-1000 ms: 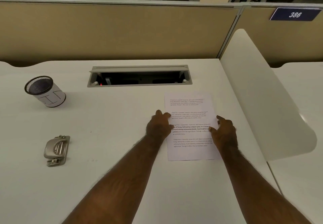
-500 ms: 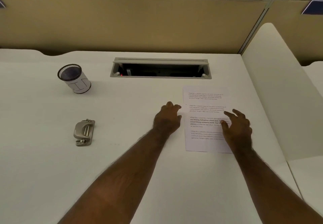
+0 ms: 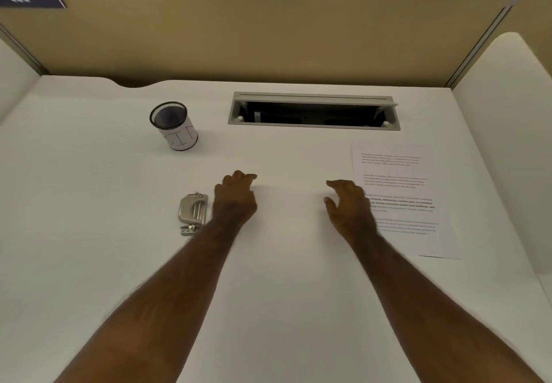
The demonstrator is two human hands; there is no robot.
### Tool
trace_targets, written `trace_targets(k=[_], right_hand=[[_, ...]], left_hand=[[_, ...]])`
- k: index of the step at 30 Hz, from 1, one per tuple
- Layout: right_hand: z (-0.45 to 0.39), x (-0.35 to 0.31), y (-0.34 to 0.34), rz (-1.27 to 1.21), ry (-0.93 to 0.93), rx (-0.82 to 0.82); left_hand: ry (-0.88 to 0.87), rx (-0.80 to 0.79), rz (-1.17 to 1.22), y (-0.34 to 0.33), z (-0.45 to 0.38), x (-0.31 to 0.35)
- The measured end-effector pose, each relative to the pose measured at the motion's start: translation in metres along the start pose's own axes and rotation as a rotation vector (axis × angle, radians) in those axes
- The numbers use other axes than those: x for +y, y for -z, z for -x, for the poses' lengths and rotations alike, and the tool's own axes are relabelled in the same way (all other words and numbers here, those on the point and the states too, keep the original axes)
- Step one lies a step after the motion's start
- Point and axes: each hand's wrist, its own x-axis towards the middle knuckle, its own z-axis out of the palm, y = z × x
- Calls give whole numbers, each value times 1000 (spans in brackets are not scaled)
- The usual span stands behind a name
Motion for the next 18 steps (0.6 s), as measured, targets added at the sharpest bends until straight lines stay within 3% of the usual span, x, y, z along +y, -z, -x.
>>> trace_targets(k=[8, 11, 18], right_hand=[[-5, -83, -63, -50, 135, -329], [-9, -100, -75, 24, 160, -347], [-12, -111, -86, 212, 242, -307]], left_hand=[[14, -184, -82, 10, 3, -45], [0, -268, -97, 14, 0, -47], [-76, -244, -74, 13, 3, -54]])
